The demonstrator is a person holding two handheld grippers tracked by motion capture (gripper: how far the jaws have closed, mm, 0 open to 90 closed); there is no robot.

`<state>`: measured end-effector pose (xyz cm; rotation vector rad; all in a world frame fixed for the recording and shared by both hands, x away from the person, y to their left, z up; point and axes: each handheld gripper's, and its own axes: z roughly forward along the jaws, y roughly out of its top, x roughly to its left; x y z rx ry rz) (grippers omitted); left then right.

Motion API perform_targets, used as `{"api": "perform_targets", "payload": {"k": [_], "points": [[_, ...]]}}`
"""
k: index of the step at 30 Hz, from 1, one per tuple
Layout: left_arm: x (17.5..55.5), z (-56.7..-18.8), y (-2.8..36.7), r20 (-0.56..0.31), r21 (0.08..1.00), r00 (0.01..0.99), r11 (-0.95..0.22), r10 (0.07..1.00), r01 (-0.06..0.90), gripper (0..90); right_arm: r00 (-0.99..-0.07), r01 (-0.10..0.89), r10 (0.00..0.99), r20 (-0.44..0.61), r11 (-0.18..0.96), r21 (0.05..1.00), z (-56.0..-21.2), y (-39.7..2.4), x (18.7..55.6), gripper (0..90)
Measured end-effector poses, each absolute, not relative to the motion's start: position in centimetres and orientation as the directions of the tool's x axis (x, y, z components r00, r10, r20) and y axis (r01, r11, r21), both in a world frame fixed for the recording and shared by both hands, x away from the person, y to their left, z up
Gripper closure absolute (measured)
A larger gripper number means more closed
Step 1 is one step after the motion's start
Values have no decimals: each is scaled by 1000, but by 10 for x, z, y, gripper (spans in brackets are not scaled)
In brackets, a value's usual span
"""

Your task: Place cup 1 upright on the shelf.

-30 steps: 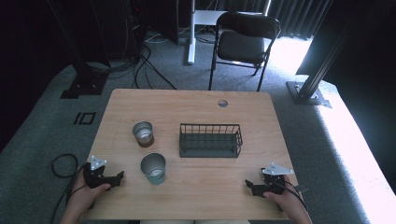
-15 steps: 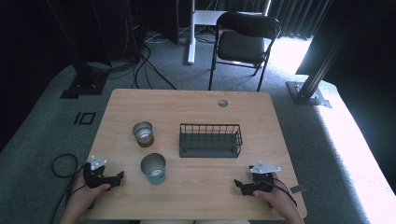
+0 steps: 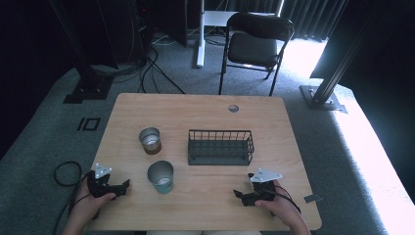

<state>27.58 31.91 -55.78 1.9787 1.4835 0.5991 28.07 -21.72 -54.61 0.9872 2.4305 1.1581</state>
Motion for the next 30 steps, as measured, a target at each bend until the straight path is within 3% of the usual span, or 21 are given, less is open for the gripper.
{"api": "perform_targets", "payload": {"k": [30], "points": [[276,-558,319,6,688,281,-208,960,695,16,-846,357,531,50,494,793,-538,-142,285,109]]}}
